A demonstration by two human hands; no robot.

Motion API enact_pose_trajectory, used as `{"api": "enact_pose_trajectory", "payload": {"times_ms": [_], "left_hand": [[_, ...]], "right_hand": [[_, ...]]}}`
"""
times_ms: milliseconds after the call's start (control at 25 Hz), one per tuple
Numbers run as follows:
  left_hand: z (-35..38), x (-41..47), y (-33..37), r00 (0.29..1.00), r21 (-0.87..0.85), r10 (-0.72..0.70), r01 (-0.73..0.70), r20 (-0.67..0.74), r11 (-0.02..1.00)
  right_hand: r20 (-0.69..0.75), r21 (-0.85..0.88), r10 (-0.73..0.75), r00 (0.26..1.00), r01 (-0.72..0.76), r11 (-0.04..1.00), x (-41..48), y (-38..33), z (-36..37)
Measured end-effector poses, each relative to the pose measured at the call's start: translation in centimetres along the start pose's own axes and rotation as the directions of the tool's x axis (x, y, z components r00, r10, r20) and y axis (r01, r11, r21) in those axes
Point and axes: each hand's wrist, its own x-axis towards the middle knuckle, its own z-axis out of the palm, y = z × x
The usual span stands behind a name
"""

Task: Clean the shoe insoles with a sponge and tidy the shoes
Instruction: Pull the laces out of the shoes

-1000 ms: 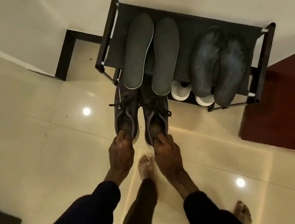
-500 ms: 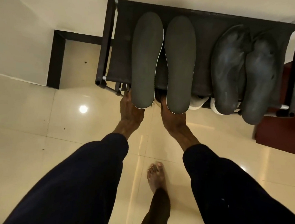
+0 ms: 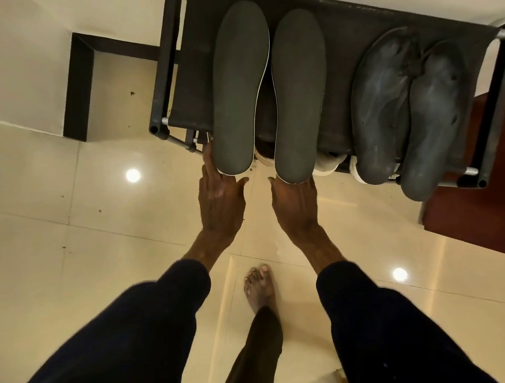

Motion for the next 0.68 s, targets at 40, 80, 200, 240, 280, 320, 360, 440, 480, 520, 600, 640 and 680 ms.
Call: {"api": "enact_pose_trajectory", "payload": {"times_ms": [40,80,200,240,280,320,360,440,480,520,600,640,680], "left_hand": [[-0.5,-1.1,0.3,0.999,0.039,0.032,-0.033,0.035,0.999],[-0.9,-2.6,0.7,0.995,0.060,0.069,-0.073,0.069,0.996],[-2.4,-5.5,2.4,0.983,-0.019,0.124,-0.122,0.137,0.992],[-2.7,-6.3,2.9,0.978,-0.036,0.128,-0.123,0.164,0.992],[-3.2,-7.1,3.6,0.970,-0.047,0.147,-0.141,0.191,0.989],[-3.4,-8.2,4.6,0.963,-0.041,0.171,-0.166,0.206,0.985],[-3.7,-9.1,5.7,0.956,-0.032,0.194,-0.192,0.222,0.981],[-4.0,-11.0,8.3,0.941,-0.004,0.247,-0.253,0.233,0.967],[-4.0,-11.7,9.4,0.937,0.005,0.259,-0.267,0.235,0.964],[-4.1,-12.4,10.7,0.932,0.011,0.266,-0.277,0.248,0.961],[-3.9,-14.8,13.8,0.919,0.048,0.308,-0.329,0.245,0.943],[-3.7,-16.2,15.7,0.914,0.055,0.326,-0.348,0.239,0.936],[-3.5,-17.6,17.9,0.912,0.050,0.328,-0.350,0.248,0.935]], "right_hand": [[-0.101,-0.038,-0.045,0.994,0.041,0.998,-1.3,0.4,0.1],[-0.172,-0.088,-0.156,0.973,0.143,0.986,-2.6,1.4,0.7],[-0.199,-0.110,-0.247,0.948,0.229,0.967,-6.6,3.8,1.9],[-0.198,-0.084,-0.223,0.954,0.211,0.974,-7.9,4.3,1.5],[-0.222,-0.083,-0.234,0.947,0.220,0.972,-9.0,5.2,1.3],[-0.227,-0.089,-0.242,0.943,0.228,0.970,-10.2,6.3,1.2],[-0.254,-0.094,-0.247,0.935,0.230,0.969,-11.2,7.5,0.9],[-0.293,-0.088,-0.253,0.922,0.237,0.967,-13.3,9.7,-0.1],[-0.310,-0.084,-0.256,0.916,0.242,0.967,-14.2,10.8,-0.7],[-0.327,-0.081,-0.258,0.909,0.244,0.966,-15.1,12.0,-1.4],[-0.352,-0.091,-0.269,0.896,0.254,0.963,-17.2,15.0,-3.7],[-0.353,-0.091,-0.264,0.898,0.248,0.965,-18.3,17.0,-5.1],[-0.358,-0.091,-0.253,0.899,0.236,0.967,-19.5,19.1,-6.7]]}}
